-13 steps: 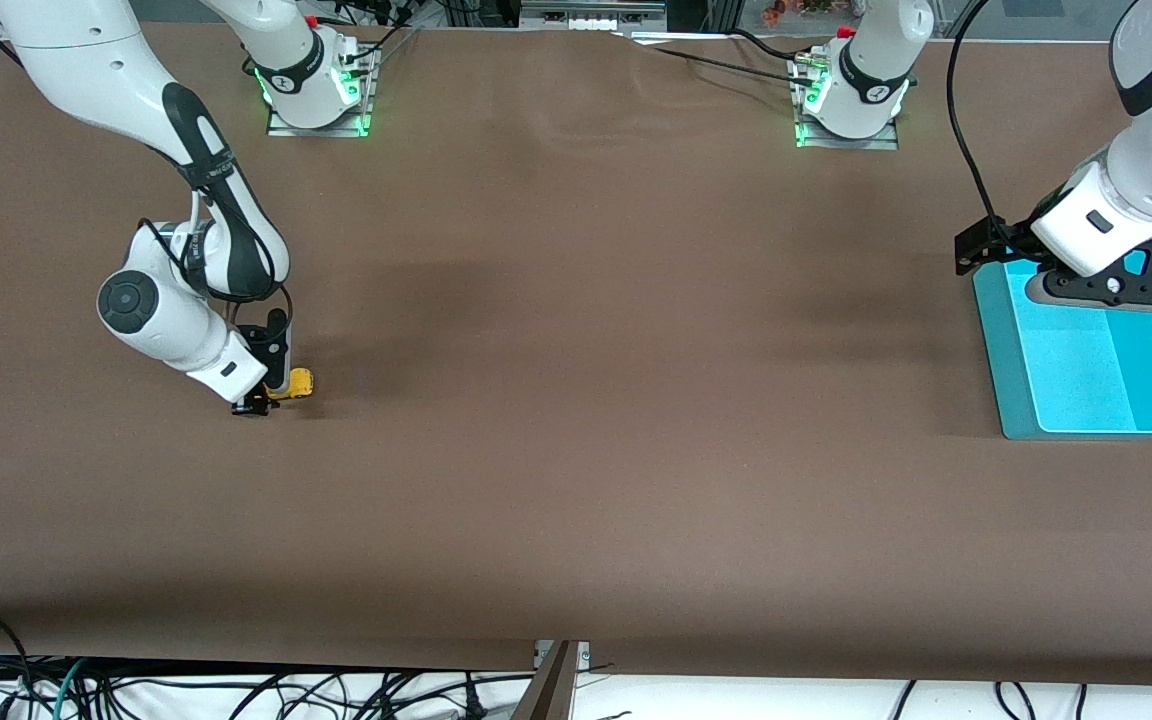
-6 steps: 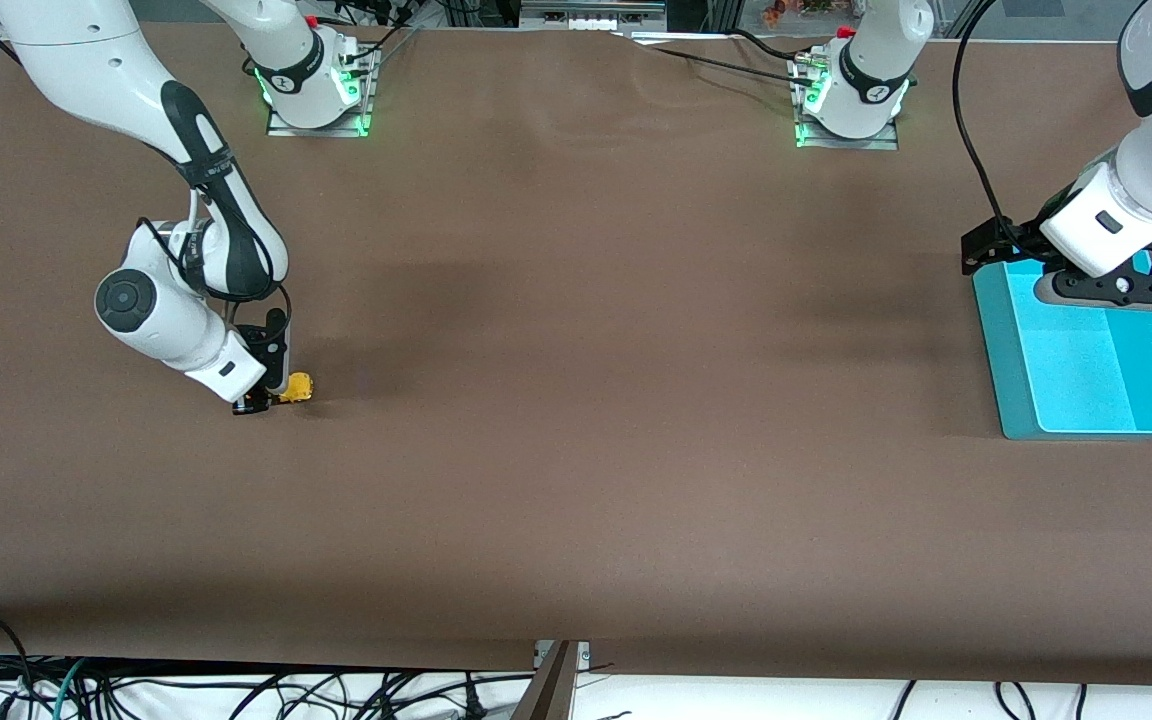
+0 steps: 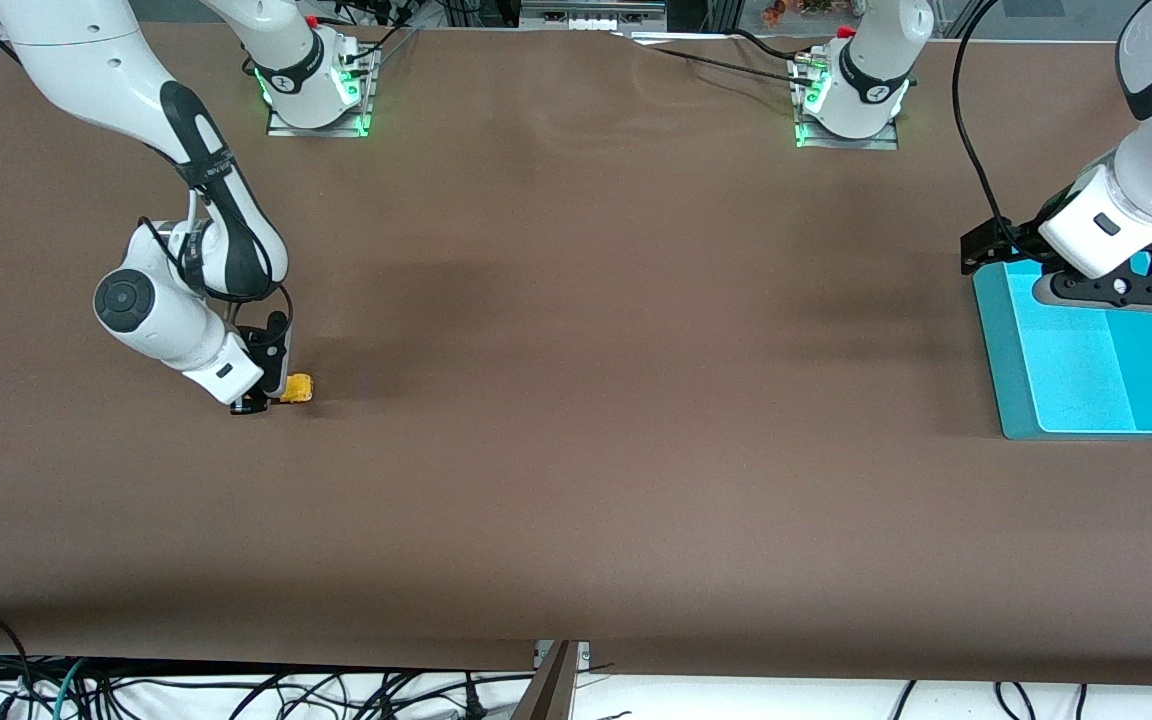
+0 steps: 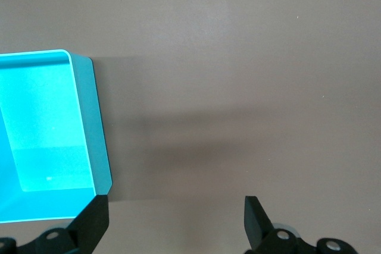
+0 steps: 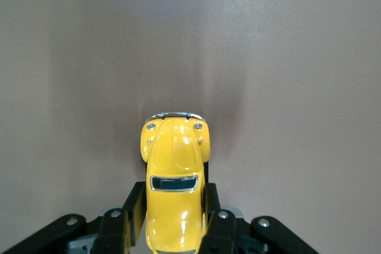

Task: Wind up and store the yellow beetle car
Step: 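Press the car down and drag it backward with the right gripper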

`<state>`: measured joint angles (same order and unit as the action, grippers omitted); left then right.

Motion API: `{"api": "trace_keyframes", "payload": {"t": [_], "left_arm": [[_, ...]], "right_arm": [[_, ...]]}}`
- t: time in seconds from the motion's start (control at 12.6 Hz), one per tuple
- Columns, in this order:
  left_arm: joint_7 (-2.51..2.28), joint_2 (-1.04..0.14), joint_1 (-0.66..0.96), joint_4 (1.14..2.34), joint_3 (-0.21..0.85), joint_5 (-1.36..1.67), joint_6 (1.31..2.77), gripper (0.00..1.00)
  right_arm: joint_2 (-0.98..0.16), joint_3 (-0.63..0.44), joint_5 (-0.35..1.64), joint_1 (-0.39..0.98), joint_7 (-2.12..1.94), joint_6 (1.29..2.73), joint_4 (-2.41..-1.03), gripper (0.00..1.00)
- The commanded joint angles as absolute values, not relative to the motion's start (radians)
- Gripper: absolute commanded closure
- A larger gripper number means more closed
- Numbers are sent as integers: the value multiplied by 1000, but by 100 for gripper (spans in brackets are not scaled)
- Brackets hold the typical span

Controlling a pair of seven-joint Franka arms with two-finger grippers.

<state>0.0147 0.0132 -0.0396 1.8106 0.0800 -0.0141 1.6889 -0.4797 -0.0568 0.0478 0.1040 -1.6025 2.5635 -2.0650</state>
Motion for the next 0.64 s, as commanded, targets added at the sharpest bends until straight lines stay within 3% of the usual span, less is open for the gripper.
{"api": "trace_keyframes", "payload": {"t": [0.0, 0.56], "left_arm": [[41, 38, -51, 1838, 83, 15, 1706, 0], [43, 38, -51, 1838, 81, 15, 1706, 0]], "right_arm": [[-471, -52, 63, 95, -1595, 2559, -2075, 67], [-480, -52, 61, 28, -1632, 2560, -2077, 66]]}}
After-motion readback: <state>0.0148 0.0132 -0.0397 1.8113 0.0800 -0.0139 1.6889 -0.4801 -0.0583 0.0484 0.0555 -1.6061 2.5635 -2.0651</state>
